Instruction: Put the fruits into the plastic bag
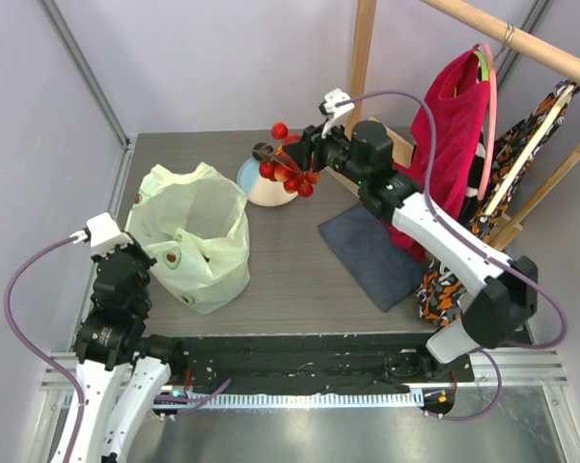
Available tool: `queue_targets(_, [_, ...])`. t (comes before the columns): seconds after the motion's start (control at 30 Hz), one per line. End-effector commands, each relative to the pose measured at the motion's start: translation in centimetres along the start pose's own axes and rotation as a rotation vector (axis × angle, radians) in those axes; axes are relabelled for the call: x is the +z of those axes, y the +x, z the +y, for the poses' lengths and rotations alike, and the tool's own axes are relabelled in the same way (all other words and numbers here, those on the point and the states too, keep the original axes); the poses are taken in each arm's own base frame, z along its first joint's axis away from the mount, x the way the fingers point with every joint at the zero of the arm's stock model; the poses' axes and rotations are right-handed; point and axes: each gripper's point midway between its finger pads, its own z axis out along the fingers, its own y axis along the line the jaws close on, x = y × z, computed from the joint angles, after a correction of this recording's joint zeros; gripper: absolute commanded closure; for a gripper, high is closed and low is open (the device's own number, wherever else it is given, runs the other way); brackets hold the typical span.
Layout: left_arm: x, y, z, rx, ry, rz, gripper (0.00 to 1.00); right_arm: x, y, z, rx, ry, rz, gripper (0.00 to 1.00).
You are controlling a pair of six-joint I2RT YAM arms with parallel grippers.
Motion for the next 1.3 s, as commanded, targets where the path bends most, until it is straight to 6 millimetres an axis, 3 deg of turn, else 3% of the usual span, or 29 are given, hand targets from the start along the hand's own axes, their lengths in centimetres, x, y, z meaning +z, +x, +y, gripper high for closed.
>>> queue_targets(0.0, [-0.2,-1.9,-0.3,-0.046,0.013,-0.064,1.00,-4.3,-7.5,5.0,-0.027,-0.166,-0.265,0.99])
queue_targets(0.07, [-0.2,-1.9,-0.3,-0.046,0.016,-0.064,1.00,-6.6,-9.7,6.7,-0.049,-0.225,-0.346,0.99])
queue_targets(0.1, [-0.2,-2.0,-0.2,-0.048,0.014,-0.067,1.00,-7.3,-9.4,8.1,-0.062,-0.282,-0.348,0.99])
queue_targets(0.17, [-0.1,-2.0,-0.4,-0.047,0.021,-0.064,1.00,-9.1,-10.7,9.9,-0.082,-0.345,-0.403,0.99])
queue_targets(0.37, [0.0,-1.8,-0.6,-0.041,0.028,-0.055,1.00,-11.4,-10.1,15.8,-0.105,-0.563,-0.433,0.99])
queue_targets(0.6, [0.0,-1.8,-0.7,-0.039,0.029,-0.052,1.00,-8.5,-6.8,18.3,-0.085,-0.536,-0.359,0.99])
queue_targets(0.67, [0.0,-1.8,-0.7,-0.040,0.032,-0.053,1.00,-7.9,-6.7,19.0,-0.068,-0.551,-0.349,0.99])
queue_targets(0.87, [0.0,-1.8,-0.8,-0.038,0.036,-0.049,1.00,-3.8,-4.9,19.2,-0.047,-0.511,-0.266,0.99])
queue_targets(1.07, [0.0,-1.8,-0.9,-0.039,0.041,-0.050,1.00,-0.6,-5.1,19.7,-0.029,-0.495,-0.254,0.99])
queue_targets(1.17, [0.0,-1.8,-1.0,-0.037,0.044,-0.049,1.00,0.0,-6.6,20.0,-0.013,-0.496,-0.279,0.99])
queue_targets(1.27, [0.1,-1.7,-1.1,-0.035,0.050,-0.045,1.00,1.1,-6.4,20.7,0.021,-0.509,-0.274,0.99])
